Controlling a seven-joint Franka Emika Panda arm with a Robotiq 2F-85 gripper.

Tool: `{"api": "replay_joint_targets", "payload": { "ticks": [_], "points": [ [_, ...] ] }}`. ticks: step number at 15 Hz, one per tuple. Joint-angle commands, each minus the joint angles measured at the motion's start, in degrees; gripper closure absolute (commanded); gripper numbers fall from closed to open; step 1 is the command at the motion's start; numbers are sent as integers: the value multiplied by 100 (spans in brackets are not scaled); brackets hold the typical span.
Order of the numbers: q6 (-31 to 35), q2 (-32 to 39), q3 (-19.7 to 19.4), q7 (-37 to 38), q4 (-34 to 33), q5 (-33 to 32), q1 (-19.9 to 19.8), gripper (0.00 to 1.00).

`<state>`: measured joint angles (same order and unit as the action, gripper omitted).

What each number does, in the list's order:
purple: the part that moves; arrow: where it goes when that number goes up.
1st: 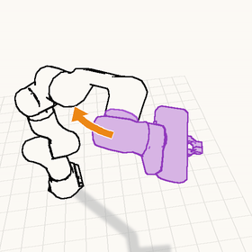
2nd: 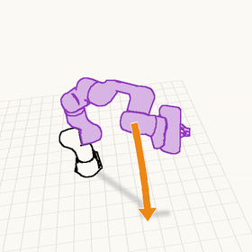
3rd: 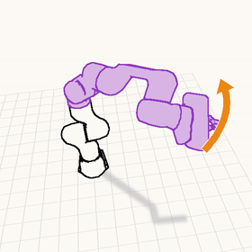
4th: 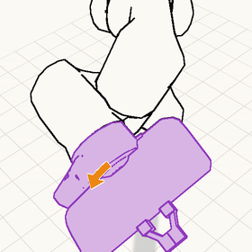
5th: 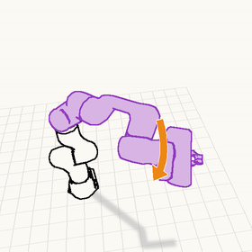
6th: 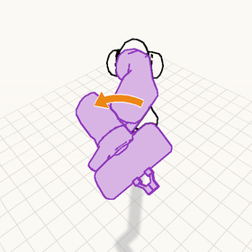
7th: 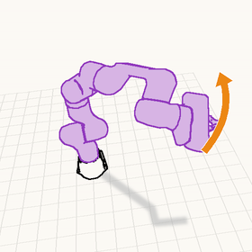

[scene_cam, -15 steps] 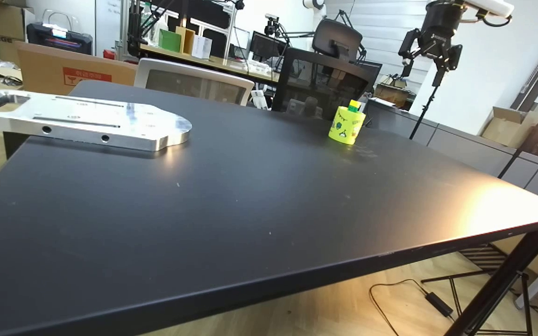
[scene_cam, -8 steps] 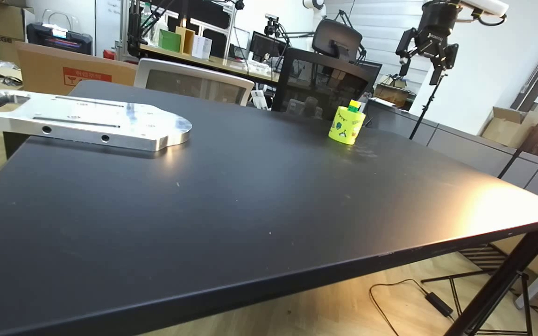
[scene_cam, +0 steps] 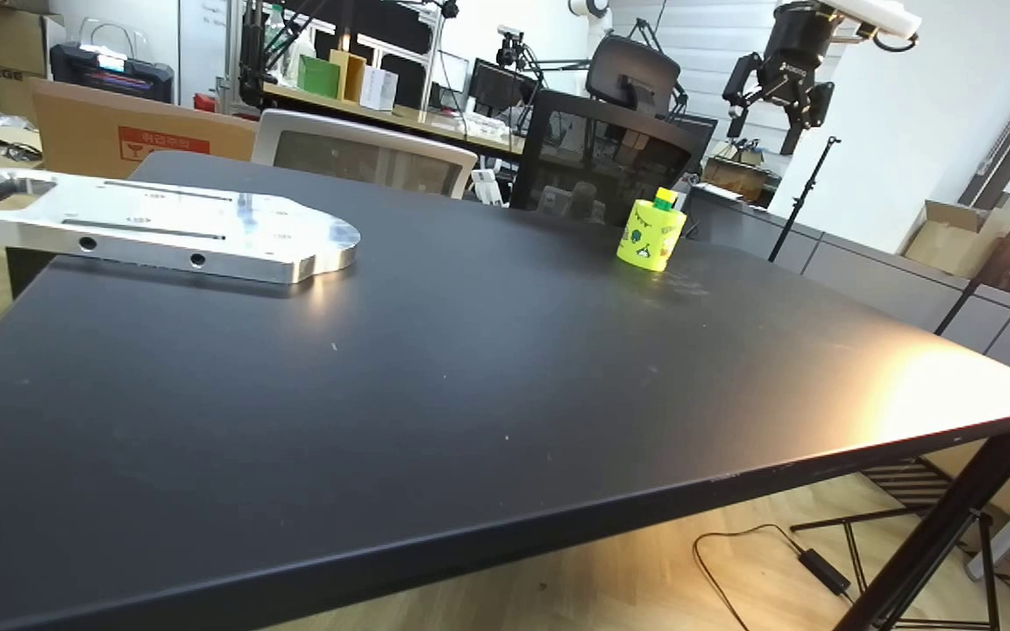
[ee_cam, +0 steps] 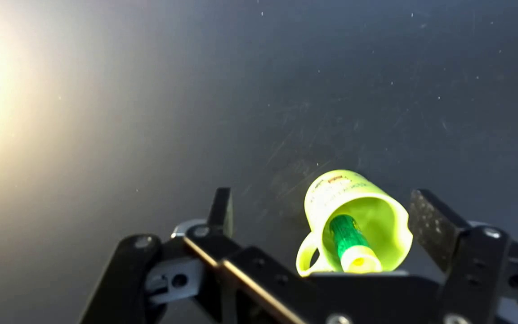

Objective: Put the glue stick on the table then put it back in the mug

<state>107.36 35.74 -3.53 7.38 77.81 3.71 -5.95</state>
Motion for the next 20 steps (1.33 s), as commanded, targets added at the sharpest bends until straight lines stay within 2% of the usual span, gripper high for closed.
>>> {"api": "replay_joint_targets", "payload": {
  "ticks": [1, 5, 9, 14, 20],
  "points": [
    [-192, 874, 83, -109, -1405, 167, -66, 0],
    [-12, 1660, 124, 127, -2482, 301, -26, 0],
    [385, 2258, 157, 257, -3135, 364, -34, 0],
    [442, 2730, 221, 431, -3545, 438, -3, 0],
    [382, 2974, 256, 512, -3686, 490, 46, 0]
  ]
}}
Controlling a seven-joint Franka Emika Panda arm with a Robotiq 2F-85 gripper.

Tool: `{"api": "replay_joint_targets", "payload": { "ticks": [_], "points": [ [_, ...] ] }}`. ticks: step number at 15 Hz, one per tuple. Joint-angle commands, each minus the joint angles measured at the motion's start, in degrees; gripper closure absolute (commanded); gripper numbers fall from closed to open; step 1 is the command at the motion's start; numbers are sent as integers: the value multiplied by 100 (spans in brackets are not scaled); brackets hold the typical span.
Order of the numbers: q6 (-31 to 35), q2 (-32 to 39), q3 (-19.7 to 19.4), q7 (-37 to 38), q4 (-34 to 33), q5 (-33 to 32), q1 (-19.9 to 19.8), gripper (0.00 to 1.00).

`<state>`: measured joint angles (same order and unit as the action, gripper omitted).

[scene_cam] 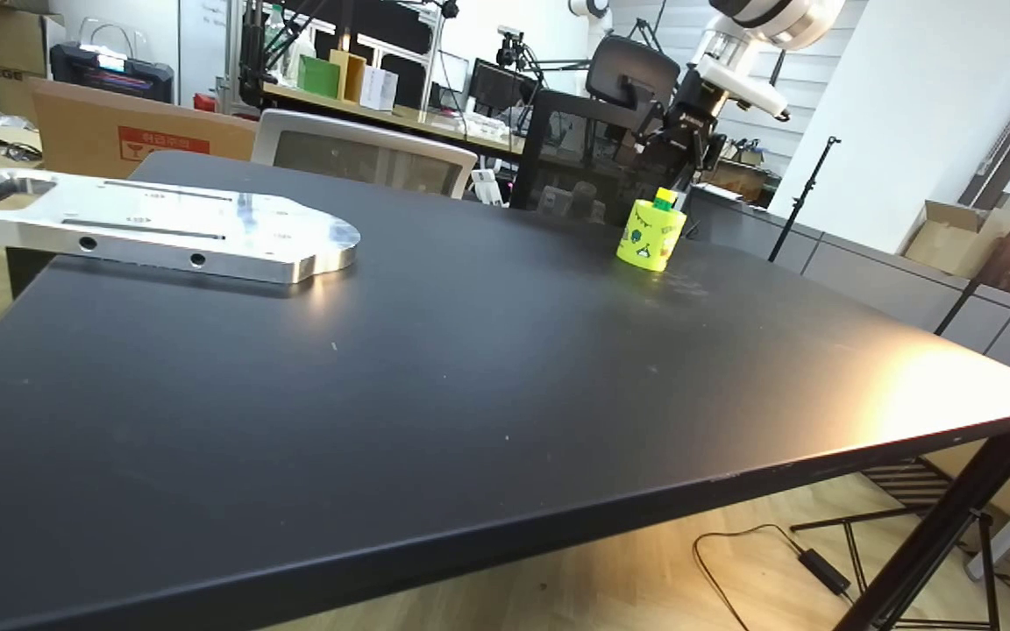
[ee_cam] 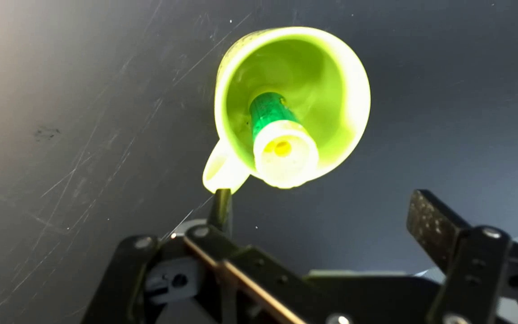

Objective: Put the glue stick on the table then put it back in the mug

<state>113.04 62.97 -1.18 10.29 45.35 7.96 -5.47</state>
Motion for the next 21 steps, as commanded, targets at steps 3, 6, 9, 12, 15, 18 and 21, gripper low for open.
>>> {"api": "replay_joint_targets", "payload": {
  "ticks": [3, 6, 9, 12, 15, 18, 21],
  "points": [
    [-561, 349, -13, 438, -594, 3, 4, 0],
    [-1030, 429, -38, 644, -768, -9, -5, 6],
    [-1276, 459, -43, 758, -861, 20, -21, 31],
    [-1188, 485, -43, 768, -921, 9, -37, 53],
    [-749, 514, -97, 743, -938, -49, -14, 73],
    [-520, 526, -102, 708, -919, -43, -14, 41],
    [-661, 544, -86, 691, -925, -23, -29, 78]
  ]
}}
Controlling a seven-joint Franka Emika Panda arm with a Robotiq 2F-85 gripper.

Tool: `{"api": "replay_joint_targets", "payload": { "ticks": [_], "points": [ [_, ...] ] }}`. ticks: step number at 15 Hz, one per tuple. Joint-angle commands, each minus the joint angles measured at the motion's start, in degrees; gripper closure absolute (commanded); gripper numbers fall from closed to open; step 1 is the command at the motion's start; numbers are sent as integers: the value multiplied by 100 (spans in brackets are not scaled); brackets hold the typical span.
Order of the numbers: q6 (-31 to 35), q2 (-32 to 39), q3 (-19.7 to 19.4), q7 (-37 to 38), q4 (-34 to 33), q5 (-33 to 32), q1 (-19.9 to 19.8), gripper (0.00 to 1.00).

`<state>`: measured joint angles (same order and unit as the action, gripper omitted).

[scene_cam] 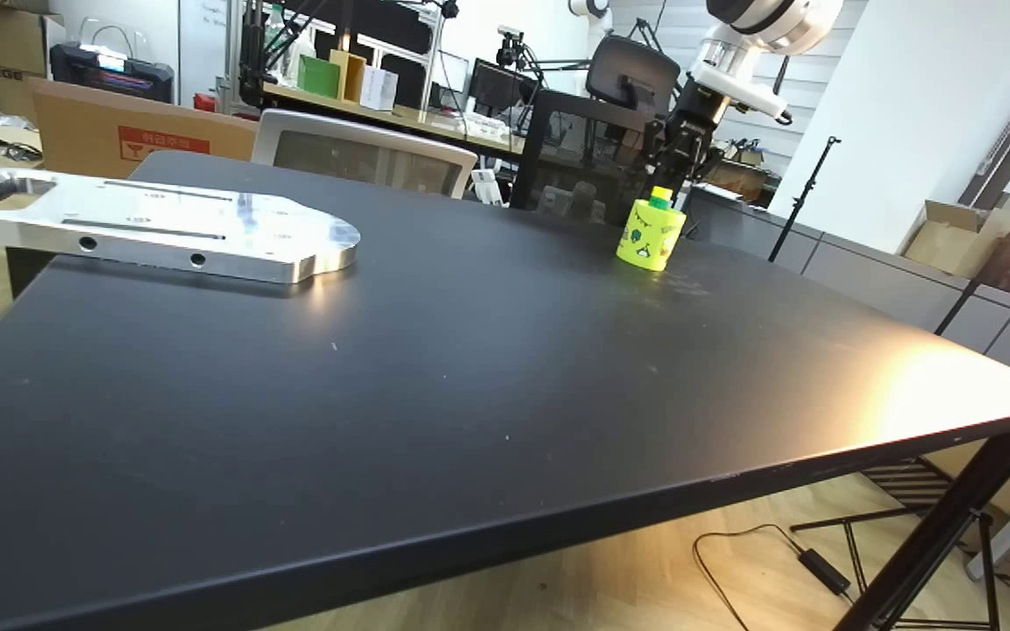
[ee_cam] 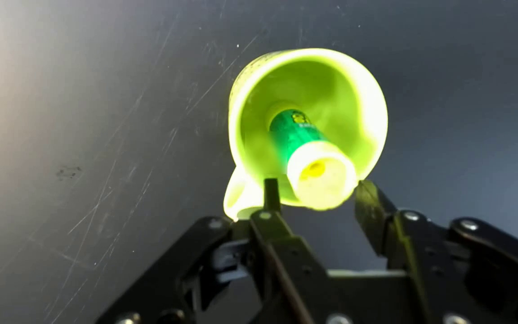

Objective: Put the glue stick on the table then put it back in the mug

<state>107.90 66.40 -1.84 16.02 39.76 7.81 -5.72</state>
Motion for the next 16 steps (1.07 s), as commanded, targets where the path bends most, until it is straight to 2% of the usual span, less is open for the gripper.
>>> {"api": "replay_joint_targets", "payload": {
  "ticks": [1, 2, 5, 10, 16],
  "points": [
    [-144, 209, -23, 136, -371, -6, -4, 74],
    [-188, 211, -15, 130, -375, 1, -11, 74],
    [-373, 181, 0, 137, -399, 31, -37, 92],
    [-775, 65, 28, 128, -425, 75, -70, 92],
    [-606, -374, -18, 65, -423, -7, 39, 92]
  ]
}}
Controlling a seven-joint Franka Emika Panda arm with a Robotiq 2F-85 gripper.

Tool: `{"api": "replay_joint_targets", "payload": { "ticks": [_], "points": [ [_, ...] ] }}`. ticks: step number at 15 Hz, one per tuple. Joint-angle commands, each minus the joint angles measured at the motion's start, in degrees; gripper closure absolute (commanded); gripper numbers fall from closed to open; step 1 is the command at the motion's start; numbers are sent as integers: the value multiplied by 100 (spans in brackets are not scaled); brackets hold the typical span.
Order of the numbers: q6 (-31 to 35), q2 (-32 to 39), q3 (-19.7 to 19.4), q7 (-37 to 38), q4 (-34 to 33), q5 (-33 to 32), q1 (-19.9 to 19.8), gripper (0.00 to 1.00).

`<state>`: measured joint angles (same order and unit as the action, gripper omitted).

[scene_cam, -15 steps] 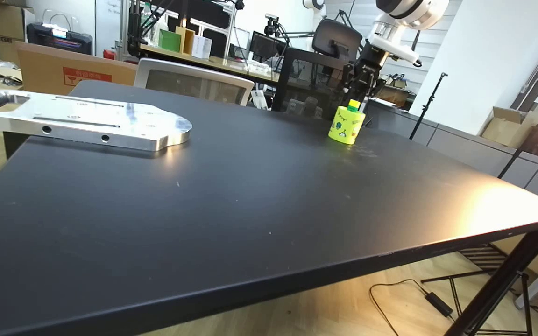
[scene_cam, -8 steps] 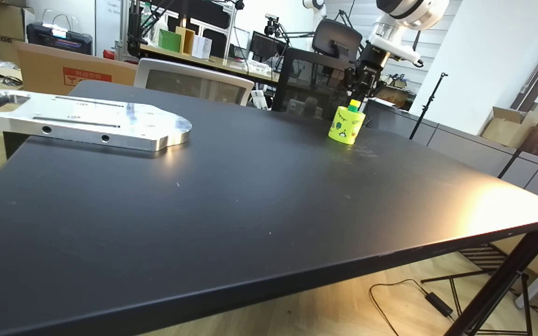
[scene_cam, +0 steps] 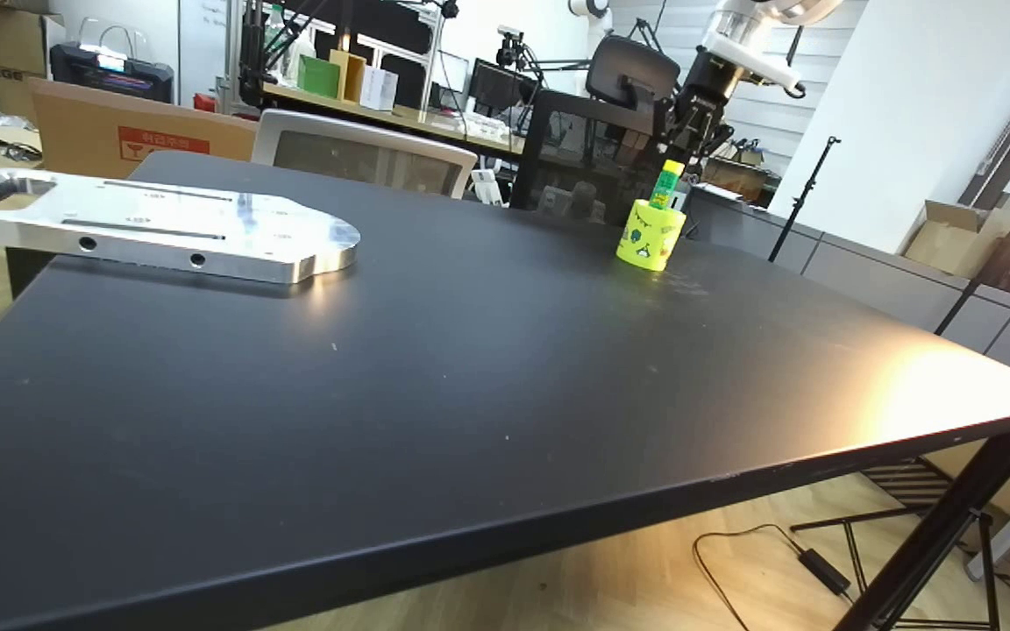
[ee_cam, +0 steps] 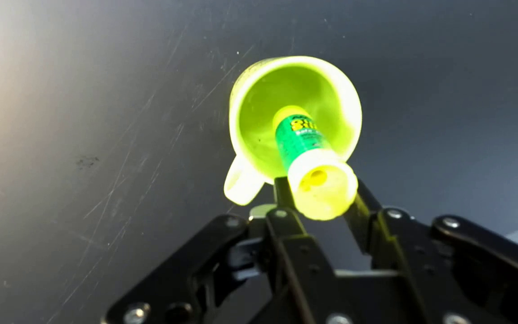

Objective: Put the glue stick on the table then put it back in the mug

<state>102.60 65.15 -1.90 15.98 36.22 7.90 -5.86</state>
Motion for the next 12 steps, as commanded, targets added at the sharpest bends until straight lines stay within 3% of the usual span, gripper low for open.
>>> {"api": "replay_joint_targets", "payload": {
  "ticks": [1, 8, 12],
  "points": [
    [-77, -355, -25, 63, -35, -46, 98, 92],
    [251, -970, -80, 22, 517, -191, 466, 92],
    [755, -1415, -56, -95, 1449, -201, 656, 92]
  ]
}}
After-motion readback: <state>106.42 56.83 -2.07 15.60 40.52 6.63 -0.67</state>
